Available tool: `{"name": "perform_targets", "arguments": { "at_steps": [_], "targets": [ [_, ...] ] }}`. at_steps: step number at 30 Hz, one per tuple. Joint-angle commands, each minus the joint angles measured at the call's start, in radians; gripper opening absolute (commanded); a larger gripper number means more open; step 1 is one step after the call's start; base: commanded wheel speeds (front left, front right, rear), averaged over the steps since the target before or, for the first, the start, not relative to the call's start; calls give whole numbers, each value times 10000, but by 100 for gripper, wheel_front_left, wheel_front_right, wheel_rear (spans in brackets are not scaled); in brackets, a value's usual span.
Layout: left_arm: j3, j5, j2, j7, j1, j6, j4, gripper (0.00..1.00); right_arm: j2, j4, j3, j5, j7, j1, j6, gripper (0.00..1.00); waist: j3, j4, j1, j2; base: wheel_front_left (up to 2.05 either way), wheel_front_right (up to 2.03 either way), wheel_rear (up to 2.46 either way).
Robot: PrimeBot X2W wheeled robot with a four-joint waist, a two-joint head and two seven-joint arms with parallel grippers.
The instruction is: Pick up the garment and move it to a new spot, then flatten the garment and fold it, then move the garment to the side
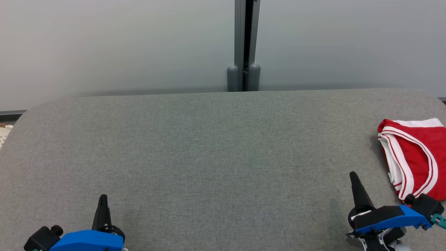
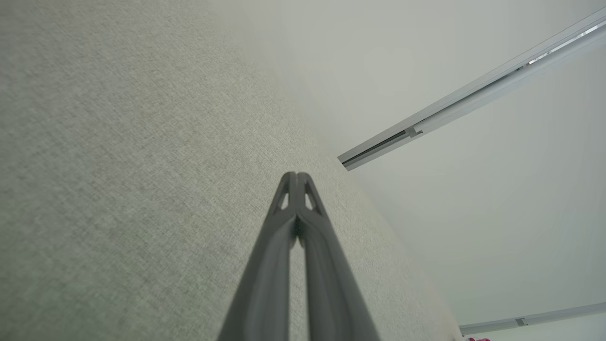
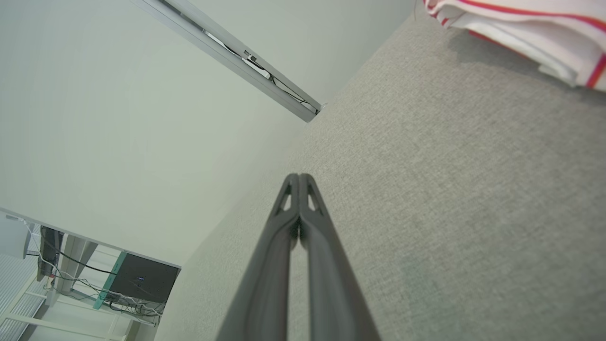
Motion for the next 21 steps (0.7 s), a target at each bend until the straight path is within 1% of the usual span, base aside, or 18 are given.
{"name": "perform_targets", "arguments": {
  "at_steps": [1,21],
  "targets": [
    [63,-204,31,67,-252,-56,-165,0,-39,-203,-48,253,65,47,1,0,0,4,0,0,0,0,0],
    [250,-2322,35,631,-504,-159,-487,0,-47,-766,-315,2422,636,172,1,0,-15,119,0,0,0,0,0]
  ]
}}
